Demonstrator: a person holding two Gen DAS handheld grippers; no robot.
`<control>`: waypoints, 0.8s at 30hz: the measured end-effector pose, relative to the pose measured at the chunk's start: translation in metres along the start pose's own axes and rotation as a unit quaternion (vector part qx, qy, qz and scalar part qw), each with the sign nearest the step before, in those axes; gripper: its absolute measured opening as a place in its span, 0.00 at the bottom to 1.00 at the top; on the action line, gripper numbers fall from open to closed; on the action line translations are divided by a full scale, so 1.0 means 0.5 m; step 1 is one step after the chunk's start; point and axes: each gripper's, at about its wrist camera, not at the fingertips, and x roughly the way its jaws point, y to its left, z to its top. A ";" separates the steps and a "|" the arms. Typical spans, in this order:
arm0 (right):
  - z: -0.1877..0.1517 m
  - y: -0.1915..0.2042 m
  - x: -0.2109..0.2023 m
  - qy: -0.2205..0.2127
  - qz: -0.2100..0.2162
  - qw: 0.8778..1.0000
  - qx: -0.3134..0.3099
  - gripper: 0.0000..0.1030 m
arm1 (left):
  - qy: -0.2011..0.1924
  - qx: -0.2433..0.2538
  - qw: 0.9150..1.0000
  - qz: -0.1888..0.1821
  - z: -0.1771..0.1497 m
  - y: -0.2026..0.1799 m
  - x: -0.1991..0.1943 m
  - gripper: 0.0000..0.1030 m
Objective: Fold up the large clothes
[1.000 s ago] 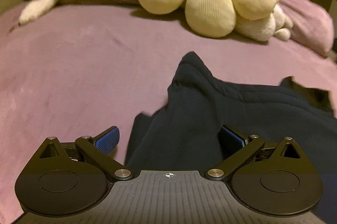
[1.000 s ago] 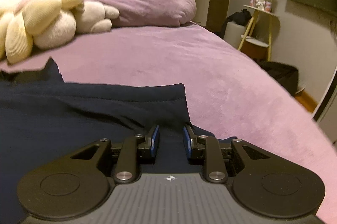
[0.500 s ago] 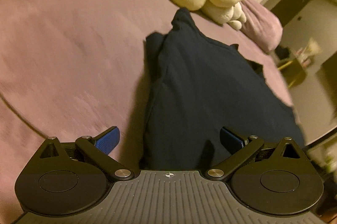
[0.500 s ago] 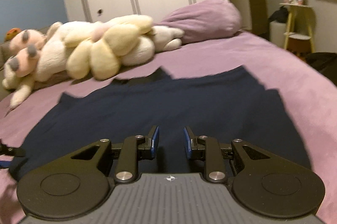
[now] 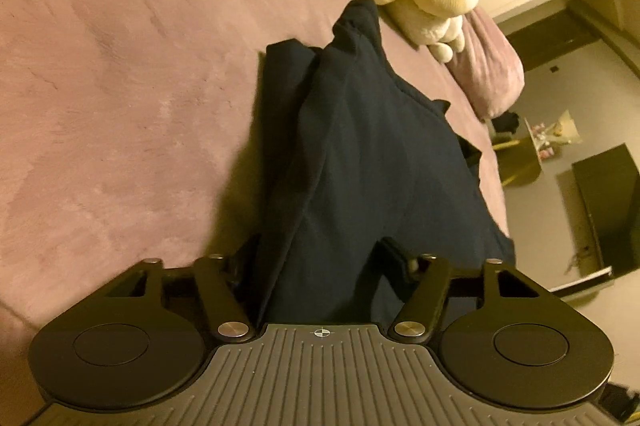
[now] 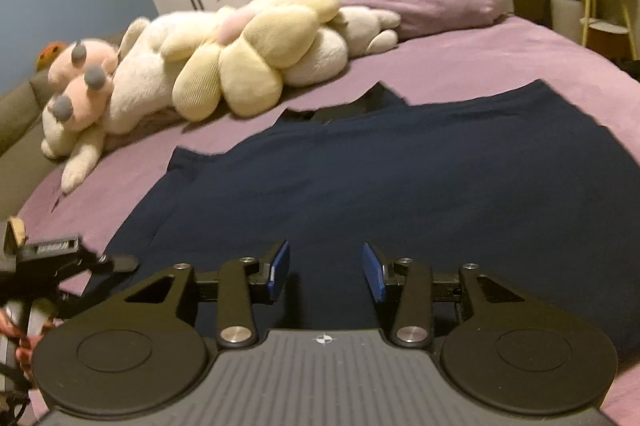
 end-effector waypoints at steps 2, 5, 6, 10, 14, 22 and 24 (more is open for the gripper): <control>-0.004 0.025 0.015 0.009 -0.014 1.000 -0.019 0.30 | 0.002 -0.003 1.000 -0.006 0.006 -0.002 0.006 0.56; -0.013 0.050 0.035 0.023 -0.041 0.998 -0.040 0.14 | -0.004 -0.011 1.000 -0.027 0.003 -0.004 -0.016 0.46; -0.013 0.053 0.040 0.027 -0.051 0.997 -0.042 0.12 | -0.007 -0.014 0.999 -0.033 0.004 -0.008 -0.021 0.44; -0.004 0.049 0.032 0.024 -0.071 0.997 -0.022 0.03 | -0.015 -0.025 0.998 -0.060 0.011 -0.021 -0.043 0.42; -0.002 0.058 0.036 0.018 -0.084 0.996 -0.022 0.02 | -0.018 0.005 0.998 -0.055 0.019 -0.062 -0.046 0.41; -0.004 0.041 0.075 0.069 -0.068 0.995 0.003 0.00 | -0.024 0.022 0.998 -0.058 0.024 -0.110 -0.063 0.40; -0.001 0.057 0.049 0.024 -0.092 0.995 -0.030 0.00 | -0.025 0.024 0.998 -0.056 0.025 -0.122 -0.064 0.40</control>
